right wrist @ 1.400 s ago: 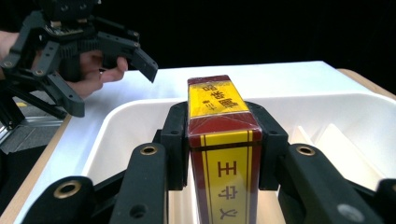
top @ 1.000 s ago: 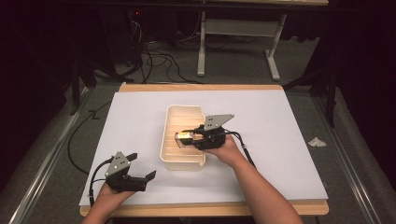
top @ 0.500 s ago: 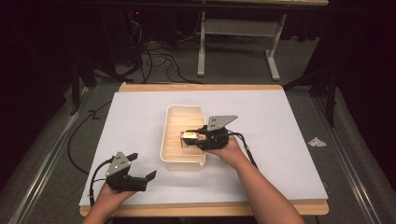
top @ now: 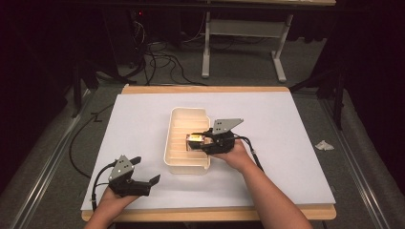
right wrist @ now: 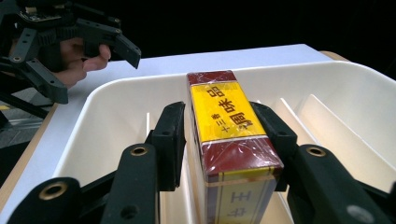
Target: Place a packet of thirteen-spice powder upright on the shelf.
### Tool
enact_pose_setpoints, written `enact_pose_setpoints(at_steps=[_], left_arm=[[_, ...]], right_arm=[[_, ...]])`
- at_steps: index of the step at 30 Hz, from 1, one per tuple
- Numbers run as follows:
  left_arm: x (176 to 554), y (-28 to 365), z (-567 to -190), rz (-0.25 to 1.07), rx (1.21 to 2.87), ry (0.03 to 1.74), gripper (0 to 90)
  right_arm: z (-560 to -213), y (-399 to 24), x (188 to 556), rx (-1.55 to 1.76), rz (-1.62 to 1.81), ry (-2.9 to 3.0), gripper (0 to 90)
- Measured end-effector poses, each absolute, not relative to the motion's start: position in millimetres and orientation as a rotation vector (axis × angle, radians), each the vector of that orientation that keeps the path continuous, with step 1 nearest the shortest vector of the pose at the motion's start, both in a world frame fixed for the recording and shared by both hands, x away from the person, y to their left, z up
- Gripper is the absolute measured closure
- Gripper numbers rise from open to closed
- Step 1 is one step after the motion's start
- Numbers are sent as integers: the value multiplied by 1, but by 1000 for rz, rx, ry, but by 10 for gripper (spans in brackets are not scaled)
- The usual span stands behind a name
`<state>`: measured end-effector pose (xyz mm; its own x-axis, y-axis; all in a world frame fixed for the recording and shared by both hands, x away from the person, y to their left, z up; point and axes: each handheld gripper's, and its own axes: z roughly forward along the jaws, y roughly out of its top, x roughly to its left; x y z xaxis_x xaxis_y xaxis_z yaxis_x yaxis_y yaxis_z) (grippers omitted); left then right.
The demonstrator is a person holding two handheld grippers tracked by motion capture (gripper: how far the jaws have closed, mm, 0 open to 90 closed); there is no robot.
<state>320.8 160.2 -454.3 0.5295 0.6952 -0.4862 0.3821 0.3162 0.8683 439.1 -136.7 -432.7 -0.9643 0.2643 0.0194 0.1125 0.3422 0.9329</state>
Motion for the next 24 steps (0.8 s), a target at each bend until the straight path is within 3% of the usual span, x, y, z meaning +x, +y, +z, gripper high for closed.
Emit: enact_pose_setpoints(at_steps=[7,17,24], left_arm=[[321,161,-454,273,1293,1063,27],[320,163,-453,274,1285,1068,27],[320,164,-453,277,1279,1072,26]], right_arm=[[-429,-136,438,375,1686,2450,474],[-422,-132,435,454,1646,2440,204],[-416,-132,435,484,1652,2420,143]])
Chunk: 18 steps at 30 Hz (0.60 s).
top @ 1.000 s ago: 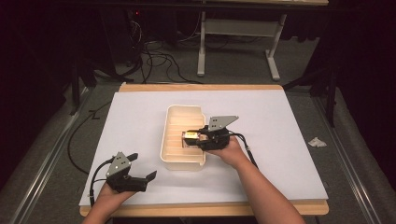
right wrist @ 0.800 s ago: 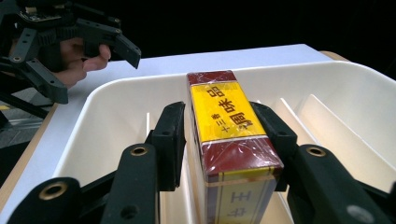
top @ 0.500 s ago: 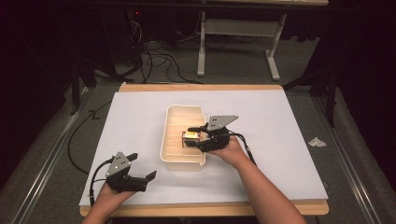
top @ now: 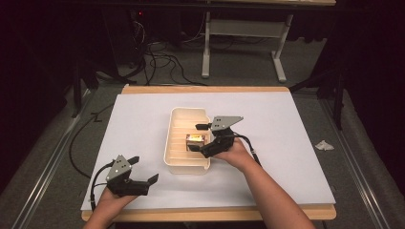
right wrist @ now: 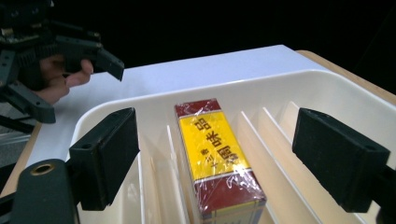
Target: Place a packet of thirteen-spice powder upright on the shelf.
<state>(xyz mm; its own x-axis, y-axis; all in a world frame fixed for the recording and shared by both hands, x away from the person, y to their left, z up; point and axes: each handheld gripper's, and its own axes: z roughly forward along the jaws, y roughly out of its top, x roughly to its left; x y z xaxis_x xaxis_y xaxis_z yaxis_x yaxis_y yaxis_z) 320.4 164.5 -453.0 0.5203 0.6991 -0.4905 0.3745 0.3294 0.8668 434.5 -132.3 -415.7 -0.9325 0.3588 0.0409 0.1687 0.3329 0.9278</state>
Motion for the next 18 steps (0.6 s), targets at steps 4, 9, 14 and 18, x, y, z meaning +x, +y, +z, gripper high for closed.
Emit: enact_pose_setpoints(at_steps=[4,9,14,18], left_arm=[[321,165,-452,276,1270,1073,26],[321,163,-453,275,1277,1072,26],[321,162,-454,275,1282,1071,26],[322,162,-454,280,1272,1078,27]], right_arm=[[-410,-135,433,491,1659,2394,135],[-403,-146,428,525,1642,2362,124],[-402,-158,425,562,1623,2337,125],[-403,-175,422,616,1602,2302,125]])
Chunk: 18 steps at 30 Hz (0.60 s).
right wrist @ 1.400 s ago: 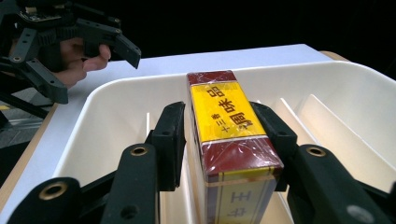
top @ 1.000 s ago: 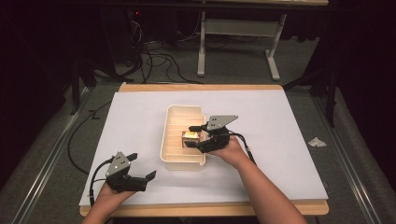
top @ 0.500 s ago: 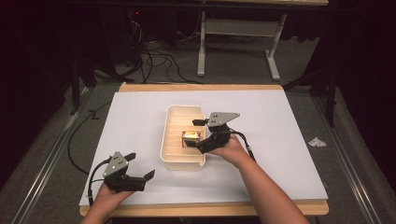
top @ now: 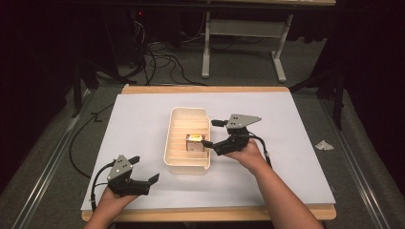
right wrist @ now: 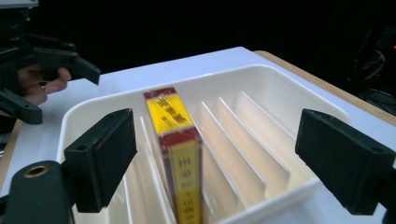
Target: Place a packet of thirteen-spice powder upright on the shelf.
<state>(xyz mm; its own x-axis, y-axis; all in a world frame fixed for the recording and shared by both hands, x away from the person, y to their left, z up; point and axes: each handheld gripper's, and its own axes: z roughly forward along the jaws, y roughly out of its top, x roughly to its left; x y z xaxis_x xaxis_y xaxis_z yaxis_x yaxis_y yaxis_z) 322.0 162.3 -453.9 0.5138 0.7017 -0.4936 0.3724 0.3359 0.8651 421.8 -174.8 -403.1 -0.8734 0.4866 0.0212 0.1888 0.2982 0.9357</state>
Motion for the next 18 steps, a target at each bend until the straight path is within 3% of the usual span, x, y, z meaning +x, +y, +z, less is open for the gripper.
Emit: enact_pose_setpoints(at_steps=[18], left_arm=[[323,163,-454,281,1268,1082,27]], right_arm=[[-405,-258,386,852,1457,2140,138]])
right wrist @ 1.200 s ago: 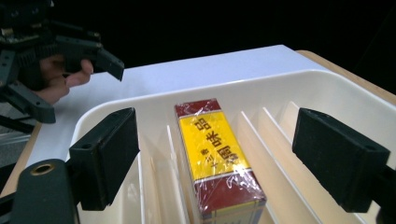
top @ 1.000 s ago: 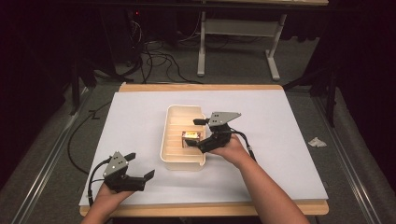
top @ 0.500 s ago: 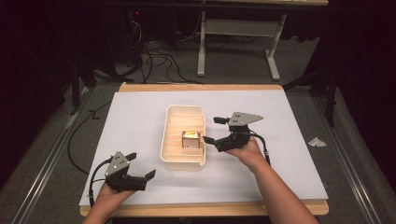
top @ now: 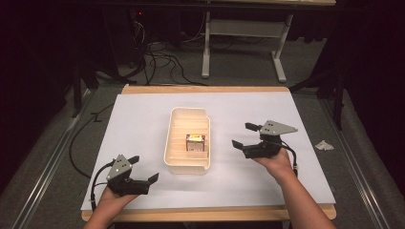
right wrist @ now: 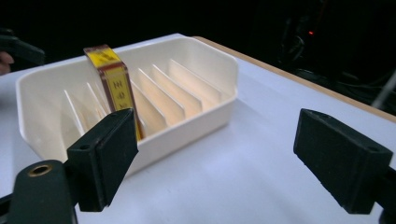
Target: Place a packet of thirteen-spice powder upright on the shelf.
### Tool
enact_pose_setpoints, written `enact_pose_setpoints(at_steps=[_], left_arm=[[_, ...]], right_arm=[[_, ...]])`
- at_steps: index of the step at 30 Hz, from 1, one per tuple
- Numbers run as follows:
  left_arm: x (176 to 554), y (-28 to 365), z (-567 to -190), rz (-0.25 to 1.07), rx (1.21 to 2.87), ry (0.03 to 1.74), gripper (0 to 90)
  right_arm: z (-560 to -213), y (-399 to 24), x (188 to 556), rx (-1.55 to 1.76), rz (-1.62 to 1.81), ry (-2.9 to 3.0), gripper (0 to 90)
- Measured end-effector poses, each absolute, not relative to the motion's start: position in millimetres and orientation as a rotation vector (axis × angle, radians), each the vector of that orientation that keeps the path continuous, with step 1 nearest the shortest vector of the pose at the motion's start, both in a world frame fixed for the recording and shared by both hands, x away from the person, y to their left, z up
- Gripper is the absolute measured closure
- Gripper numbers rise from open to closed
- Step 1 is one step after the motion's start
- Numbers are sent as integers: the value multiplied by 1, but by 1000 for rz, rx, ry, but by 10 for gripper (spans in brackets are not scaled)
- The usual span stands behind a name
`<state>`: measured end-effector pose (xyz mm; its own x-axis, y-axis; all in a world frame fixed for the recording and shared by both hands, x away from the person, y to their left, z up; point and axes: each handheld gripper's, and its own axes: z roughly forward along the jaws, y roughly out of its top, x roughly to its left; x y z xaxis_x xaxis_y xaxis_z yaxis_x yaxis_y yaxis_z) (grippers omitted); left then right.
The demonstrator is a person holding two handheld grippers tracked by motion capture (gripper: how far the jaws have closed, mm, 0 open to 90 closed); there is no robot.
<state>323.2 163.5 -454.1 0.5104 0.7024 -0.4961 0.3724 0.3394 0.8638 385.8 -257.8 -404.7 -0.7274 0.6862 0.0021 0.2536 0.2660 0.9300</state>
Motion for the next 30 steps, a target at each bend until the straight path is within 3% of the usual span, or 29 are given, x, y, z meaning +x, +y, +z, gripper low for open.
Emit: enact_pose_setpoints(at_steps=[12,16,30], left_arm=[[323,163,-454,282,1265,1080,28],[323,161,-454,282,1266,1075,27],[325,157,-457,286,1269,1092,27]], right_arm=[[-414,-304,338,1003,1353,2019,147],[-441,-321,313,1026,1335,1959,151],[-452,-330,317,1062,1347,1963,151]])
